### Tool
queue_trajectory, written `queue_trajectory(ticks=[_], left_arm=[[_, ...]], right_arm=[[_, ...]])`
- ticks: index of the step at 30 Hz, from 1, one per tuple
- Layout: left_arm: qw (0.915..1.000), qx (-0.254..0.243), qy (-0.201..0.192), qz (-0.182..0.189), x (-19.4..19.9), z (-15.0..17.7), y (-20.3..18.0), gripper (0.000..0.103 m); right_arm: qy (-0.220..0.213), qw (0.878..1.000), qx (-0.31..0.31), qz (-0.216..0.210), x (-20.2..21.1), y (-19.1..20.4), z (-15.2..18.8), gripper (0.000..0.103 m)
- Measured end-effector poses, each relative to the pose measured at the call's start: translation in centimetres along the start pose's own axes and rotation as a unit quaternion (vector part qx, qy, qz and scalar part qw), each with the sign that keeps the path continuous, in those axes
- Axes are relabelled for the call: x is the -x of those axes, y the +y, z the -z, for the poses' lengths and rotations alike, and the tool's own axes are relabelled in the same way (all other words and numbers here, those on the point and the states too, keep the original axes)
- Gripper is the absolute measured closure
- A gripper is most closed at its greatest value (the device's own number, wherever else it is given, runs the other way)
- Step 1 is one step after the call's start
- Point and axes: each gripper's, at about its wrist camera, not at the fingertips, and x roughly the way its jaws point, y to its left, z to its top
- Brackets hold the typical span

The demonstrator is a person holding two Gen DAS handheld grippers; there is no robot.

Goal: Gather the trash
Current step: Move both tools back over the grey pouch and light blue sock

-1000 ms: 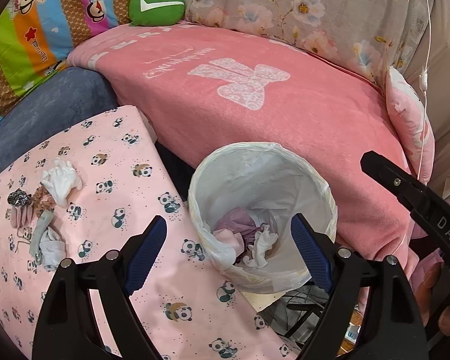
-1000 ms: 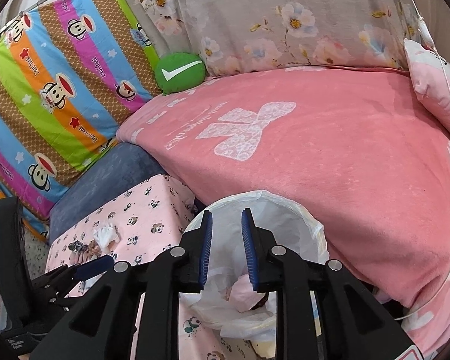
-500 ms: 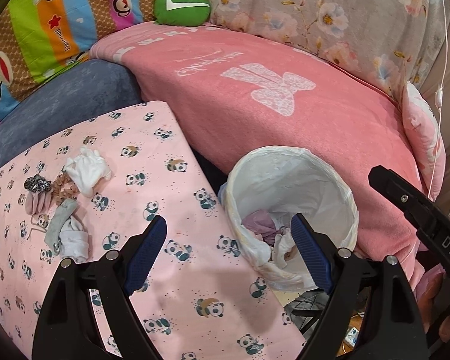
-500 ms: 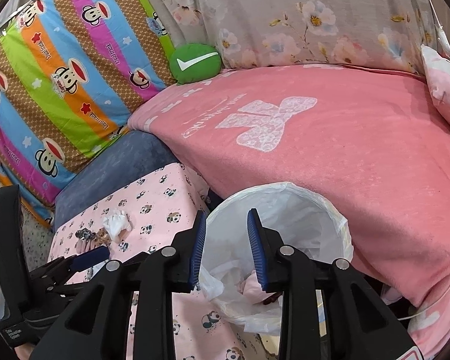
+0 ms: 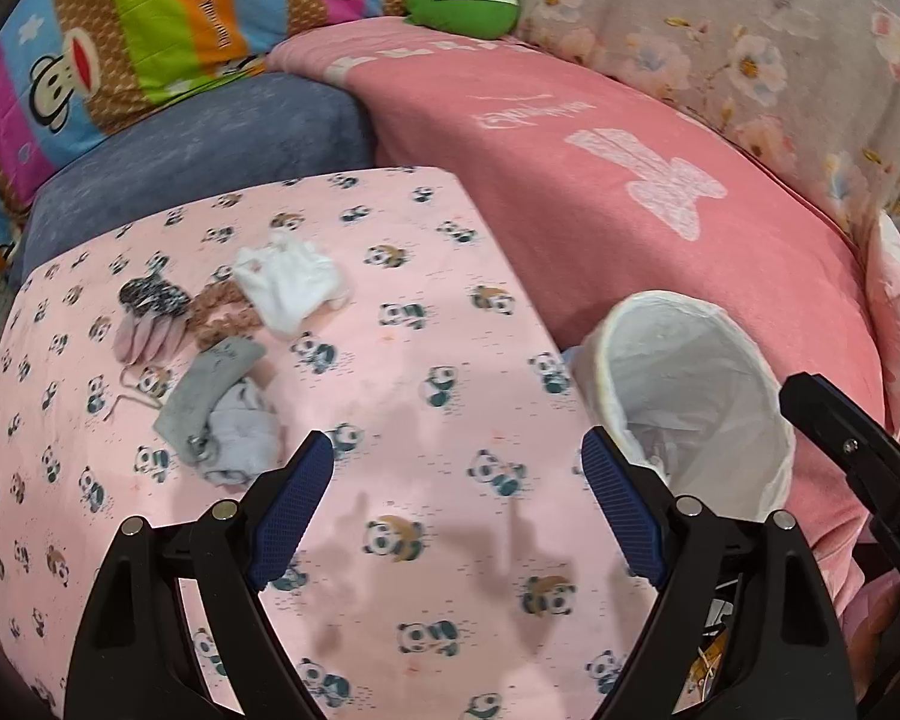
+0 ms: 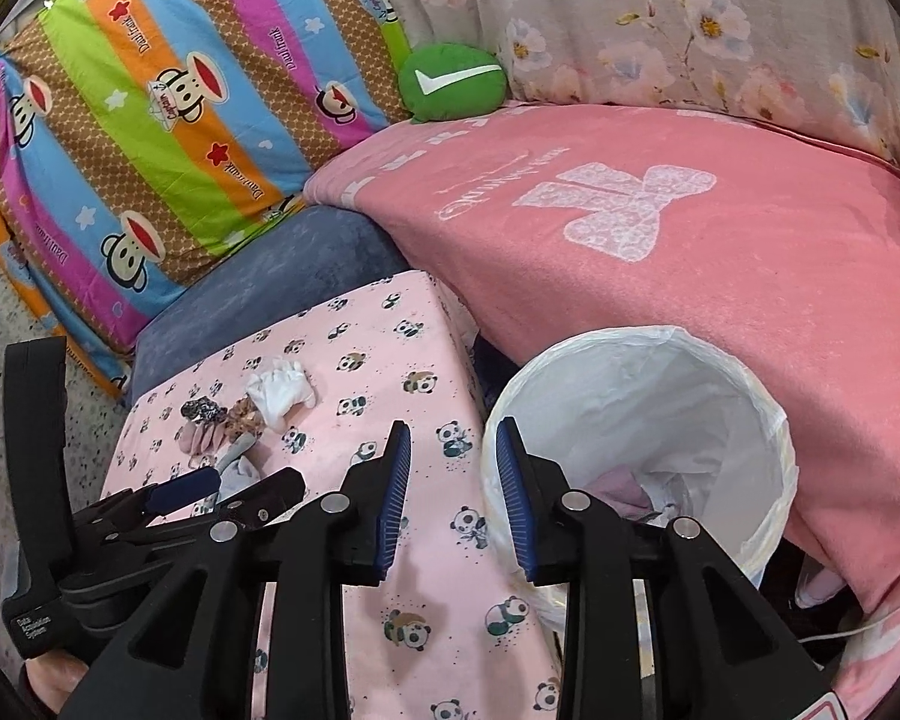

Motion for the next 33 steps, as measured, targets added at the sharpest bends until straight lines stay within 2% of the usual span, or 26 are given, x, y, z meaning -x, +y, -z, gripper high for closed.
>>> queue_trajectory(ticks=[20, 30, 33], left_arm=[[0.9952, 0.085, 0.019, -0.046, -1.0, 1.9, 11.4, 0.022], [0.9921, 0.112, 0.036, -0.042, -2.3, 2.4, 15.3, 0.023], [0.9922, 0.115, 0.039, -0.027, -2.9, 2.1, 15.8, 0.03]], right_arm=[[0.076, 0.993, 0.078, -0.046, -6.5, 10.7, 3.8, 0.066], [0.118, 0.986, 0.1, -0.07, -10.8, 14.7, 5.8, 0.066], [0.127, 0.983, 0.105, -0.075, -11.9, 15.7, 6.2, 0.066]])
